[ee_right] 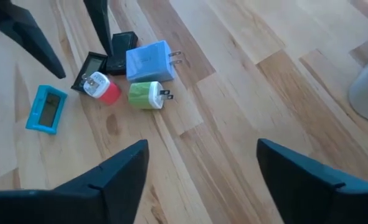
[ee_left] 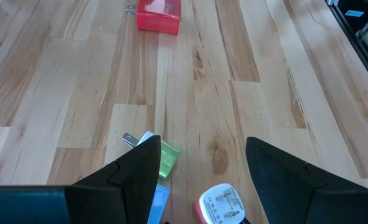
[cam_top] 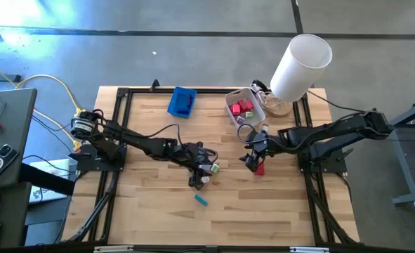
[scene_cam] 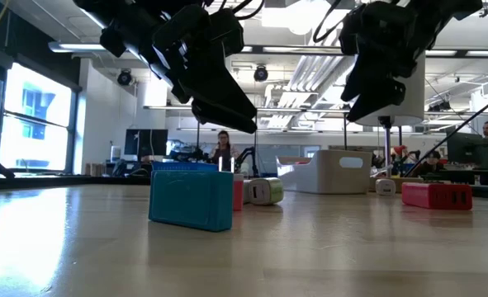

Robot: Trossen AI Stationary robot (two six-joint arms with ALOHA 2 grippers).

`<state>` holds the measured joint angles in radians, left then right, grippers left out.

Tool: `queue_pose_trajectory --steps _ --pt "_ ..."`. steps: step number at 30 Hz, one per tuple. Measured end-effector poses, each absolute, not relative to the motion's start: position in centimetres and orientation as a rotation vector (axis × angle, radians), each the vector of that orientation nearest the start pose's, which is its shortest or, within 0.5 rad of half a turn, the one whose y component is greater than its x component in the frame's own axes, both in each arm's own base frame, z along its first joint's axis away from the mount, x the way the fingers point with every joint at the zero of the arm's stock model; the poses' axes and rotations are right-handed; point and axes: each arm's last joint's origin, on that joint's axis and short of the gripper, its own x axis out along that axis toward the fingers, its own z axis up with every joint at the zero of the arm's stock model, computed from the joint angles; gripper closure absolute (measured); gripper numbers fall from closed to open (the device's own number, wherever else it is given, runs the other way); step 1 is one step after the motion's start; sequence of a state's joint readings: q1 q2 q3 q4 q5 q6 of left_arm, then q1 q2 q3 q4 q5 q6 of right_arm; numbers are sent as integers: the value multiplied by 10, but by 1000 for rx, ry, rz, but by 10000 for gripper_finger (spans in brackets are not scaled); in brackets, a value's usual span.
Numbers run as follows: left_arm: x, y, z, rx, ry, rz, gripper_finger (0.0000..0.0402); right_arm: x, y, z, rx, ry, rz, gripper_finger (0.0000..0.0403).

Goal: Pick & Place Office items
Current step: Put the red charger adapter into the white bin

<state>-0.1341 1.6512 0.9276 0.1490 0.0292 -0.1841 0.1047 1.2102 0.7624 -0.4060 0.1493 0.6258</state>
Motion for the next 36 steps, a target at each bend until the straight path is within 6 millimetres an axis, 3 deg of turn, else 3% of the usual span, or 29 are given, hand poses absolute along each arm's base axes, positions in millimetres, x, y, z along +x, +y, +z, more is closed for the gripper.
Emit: queue_pose_trajectory --steps 7,12,17,25,29,36 --pt "342 -47 196 -148 595 -105 174 236 21 226 485 801 -306 38" --pt "342 -47 196 -148 600 -104 174 236 24 225 548 844 -224 7" --pt "342 -47 196 -147 601 -104 174 235 25 225 643 862 -205 9" --pt "342 -47 196 -147 602 -104 174 234 31 225 970 962 -134 22" --pt "342 -47 196 -147 602 -104 174 228 33 222 1100 1052 -184 26" --pt "341 -47 195 -146 613 -103 174 214 36 213 1166 1208 -335 27"
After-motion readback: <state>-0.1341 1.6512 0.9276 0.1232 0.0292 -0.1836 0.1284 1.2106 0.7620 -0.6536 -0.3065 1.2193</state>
